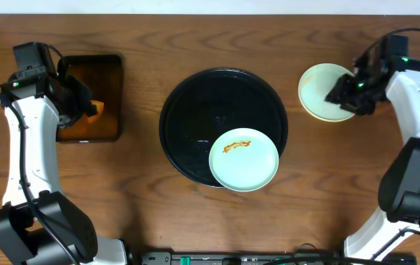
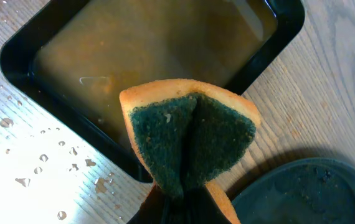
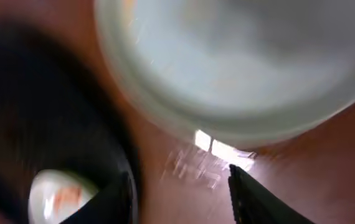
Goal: Clean dirty plates on tray and stack at the side
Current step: 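Move the right gripper to the second green plate and drag it to tray center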
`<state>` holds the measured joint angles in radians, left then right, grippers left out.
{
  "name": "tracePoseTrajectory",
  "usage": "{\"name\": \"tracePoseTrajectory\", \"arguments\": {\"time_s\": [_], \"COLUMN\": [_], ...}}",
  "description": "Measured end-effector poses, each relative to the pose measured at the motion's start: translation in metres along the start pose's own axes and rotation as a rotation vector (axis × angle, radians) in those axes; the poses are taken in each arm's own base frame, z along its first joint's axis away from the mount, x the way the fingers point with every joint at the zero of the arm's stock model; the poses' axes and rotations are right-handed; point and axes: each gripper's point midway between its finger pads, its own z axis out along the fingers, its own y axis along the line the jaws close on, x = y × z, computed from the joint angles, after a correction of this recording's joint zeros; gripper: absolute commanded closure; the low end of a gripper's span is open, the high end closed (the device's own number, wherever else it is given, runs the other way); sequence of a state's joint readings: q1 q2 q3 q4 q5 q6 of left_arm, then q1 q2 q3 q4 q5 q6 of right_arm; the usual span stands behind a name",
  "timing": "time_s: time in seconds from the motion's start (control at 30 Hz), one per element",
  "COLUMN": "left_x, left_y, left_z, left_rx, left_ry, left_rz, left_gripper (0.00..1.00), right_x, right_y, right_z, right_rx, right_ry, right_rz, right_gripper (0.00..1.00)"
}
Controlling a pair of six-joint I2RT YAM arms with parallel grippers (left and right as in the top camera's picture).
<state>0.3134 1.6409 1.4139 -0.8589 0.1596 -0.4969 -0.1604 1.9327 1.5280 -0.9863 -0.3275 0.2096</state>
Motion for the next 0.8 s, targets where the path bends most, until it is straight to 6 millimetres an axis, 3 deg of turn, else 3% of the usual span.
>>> {"name": "tracePoseTrajectory", "arguments": {"time_s": [0.07, 0.1, 0.17, 0.27, 0.33, 0.43, 0.47, 0.67, 0.8], "left_x": [0.000, 0.000, 0.000, 0.000, 0.000, 0.001, 0.001, 0.001, 0.002], "left_y": [0.000, 0.000, 0.000, 0.000, 0.000, 0.001, 0.001, 0.001, 0.001], "left_z": [0.000, 0.000, 0.000, 0.000, 0.000, 0.000, 0.000, 0.000, 0.000], "left_rx": [-0.001, 0.000, -0.001, 0.000, 0.000, -0.002, -0.003, -0.002, -0.005], "left_ry": [0.001, 0.000, 0.001, 0.001, 0.001, 0.004, 0.005, 0.004, 0.008], "left_rz": [0.000, 0.000, 0.000, 0.000, 0.000, 0.000, -0.001, -0.001, -0.001], "left_gripper": [0.92, 0.92, 0.92, 0.92, 0.92, 0.92, 0.92, 0.92, 0.92], "right_x": [0.038, 0.050, 0.072, 0.087, 0.092, 0.100, 0.105, 0.162, 0.183], "right_y": [0.030, 0.038, 0.059, 0.083, 0.094, 0.100, 0.102, 0.104, 0.098], "right_z": [0.005, 0.006, 0.010, 0.018, 0.025, 0.031, 0.031, 0.025, 0.014], "right_rx": [-0.041, -0.056, -0.079, -0.083, -0.042, 0.035, 0.052, 0.203, 0.363], "right_ry": [0.140, 0.181, 0.243, 0.262, 0.253, 0.254, 0.263, 0.415, 0.416], "right_rz": [-0.097, -0.129, -0.247, -0.431, -0.538, -0.573, -0.558, -0.433, -0.371], "right_gripper": [0.44, 0.37, 0.25, 0.01, 0.01, 0.22, 0.25, 0.22, 0.14]}}
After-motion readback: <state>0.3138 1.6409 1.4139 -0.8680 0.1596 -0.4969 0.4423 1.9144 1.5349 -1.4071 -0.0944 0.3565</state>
